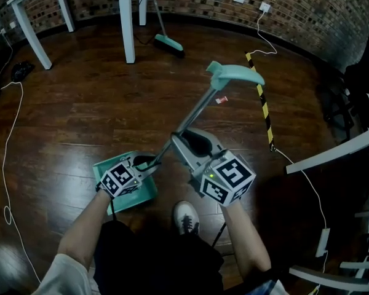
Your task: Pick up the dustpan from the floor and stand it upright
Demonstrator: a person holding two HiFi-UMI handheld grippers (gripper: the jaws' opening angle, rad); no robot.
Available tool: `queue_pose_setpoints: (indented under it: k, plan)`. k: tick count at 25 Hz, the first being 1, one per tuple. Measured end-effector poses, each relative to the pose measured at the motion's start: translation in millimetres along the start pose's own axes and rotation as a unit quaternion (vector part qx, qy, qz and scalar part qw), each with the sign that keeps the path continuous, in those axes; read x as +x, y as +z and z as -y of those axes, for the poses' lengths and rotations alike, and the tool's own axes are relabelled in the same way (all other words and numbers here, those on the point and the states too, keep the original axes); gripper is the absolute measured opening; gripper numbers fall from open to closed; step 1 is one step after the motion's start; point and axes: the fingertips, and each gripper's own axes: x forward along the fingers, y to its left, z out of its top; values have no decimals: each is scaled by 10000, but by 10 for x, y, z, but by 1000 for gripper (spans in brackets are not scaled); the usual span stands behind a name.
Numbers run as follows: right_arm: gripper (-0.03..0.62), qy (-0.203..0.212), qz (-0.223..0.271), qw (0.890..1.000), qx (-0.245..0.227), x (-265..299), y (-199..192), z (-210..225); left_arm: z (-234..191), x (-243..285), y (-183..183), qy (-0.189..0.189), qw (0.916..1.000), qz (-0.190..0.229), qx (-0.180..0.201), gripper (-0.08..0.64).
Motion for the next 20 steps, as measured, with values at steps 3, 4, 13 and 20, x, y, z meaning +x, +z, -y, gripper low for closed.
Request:
queue_pose_setpoints:
  k: [3,4,13,20]
  plan:
    - [83,362,-95,9988,-326,37,62,-229,78,-68,11,-133,9998,123,-23,114]
    - [81,466,-97,9981,-399,47,77,-299,97,-84,12,-169,9997,171,-35,114]
    - [78,1144,179,9913,-632,100,100,-688,212,-187,15,-326,9986,410,-102,114]
    - [81,1247,230,9900,-610,165,77,-812,154,-208,-39,-136,9978,540,-346,115]
